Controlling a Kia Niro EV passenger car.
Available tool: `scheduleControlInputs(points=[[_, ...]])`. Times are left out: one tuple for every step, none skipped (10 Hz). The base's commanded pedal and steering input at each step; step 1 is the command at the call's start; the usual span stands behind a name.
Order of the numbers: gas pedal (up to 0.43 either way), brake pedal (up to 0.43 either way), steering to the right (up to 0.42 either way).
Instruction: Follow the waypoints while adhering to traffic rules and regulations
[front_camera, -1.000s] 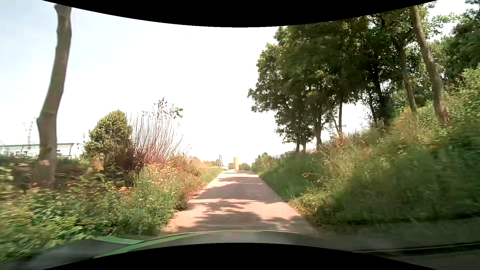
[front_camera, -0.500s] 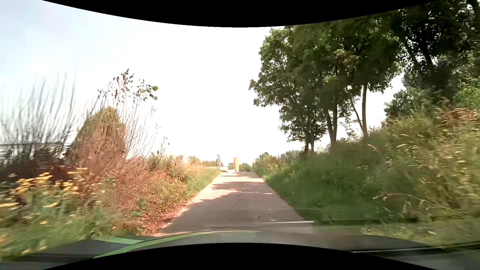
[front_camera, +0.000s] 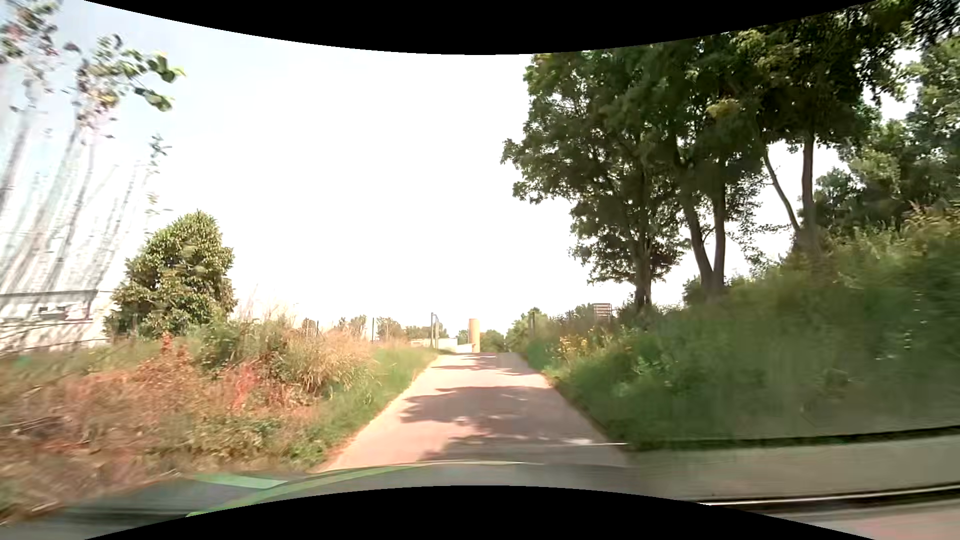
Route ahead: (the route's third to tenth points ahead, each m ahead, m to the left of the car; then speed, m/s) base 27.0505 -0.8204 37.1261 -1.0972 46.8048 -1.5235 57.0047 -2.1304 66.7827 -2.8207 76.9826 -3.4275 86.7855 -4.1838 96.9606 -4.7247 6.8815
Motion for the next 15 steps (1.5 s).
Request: scheduleControlInputs(points=[[0.248, 0.0, -0.008], [0.24, 0.0, -0.005], [0.209, 0.0, -0.003], [0.177, 0.0, -0.003], [0.177, 0.0, -0.003], [0.177, 0.0, -0.001], [0.157, 0.0, 0.002], [0.13, 0.0, 0.004], [0.11, 0.0, 0.004], [0.11, 0.0, 0.004], [0.098, 0.0, 0.004], [0.098, 0.0, 0.006], [0.098, 0.0, 0.007], [0.098, 0.0, 0.008], [0.079, 0.0, 0.009]])
